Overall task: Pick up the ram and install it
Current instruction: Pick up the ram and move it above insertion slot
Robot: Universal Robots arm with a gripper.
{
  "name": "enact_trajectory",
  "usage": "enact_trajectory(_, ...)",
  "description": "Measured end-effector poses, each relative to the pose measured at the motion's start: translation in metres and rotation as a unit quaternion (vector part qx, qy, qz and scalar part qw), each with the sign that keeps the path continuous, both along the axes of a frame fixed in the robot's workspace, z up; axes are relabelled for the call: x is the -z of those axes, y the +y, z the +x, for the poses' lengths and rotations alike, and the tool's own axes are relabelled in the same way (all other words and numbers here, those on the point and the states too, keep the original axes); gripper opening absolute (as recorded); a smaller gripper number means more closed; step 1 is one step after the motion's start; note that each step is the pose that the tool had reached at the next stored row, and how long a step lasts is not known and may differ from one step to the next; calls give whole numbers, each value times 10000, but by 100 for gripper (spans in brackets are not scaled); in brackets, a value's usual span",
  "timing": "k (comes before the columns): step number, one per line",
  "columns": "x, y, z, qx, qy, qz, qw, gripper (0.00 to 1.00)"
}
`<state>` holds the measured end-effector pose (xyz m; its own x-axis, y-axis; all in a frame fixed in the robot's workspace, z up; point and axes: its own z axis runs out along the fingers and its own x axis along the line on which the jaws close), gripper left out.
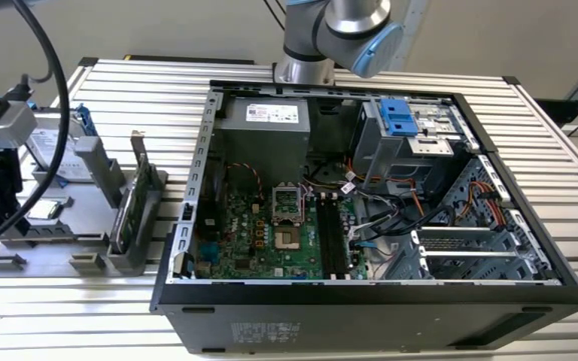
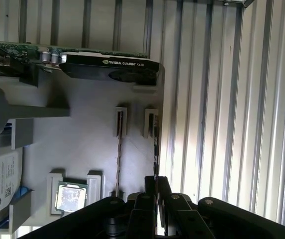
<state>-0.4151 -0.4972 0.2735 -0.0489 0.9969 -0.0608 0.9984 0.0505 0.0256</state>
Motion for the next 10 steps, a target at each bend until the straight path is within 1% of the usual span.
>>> enact_trajectory(10, -29, 0, 0, 0, 0, 0, 10000, 0)
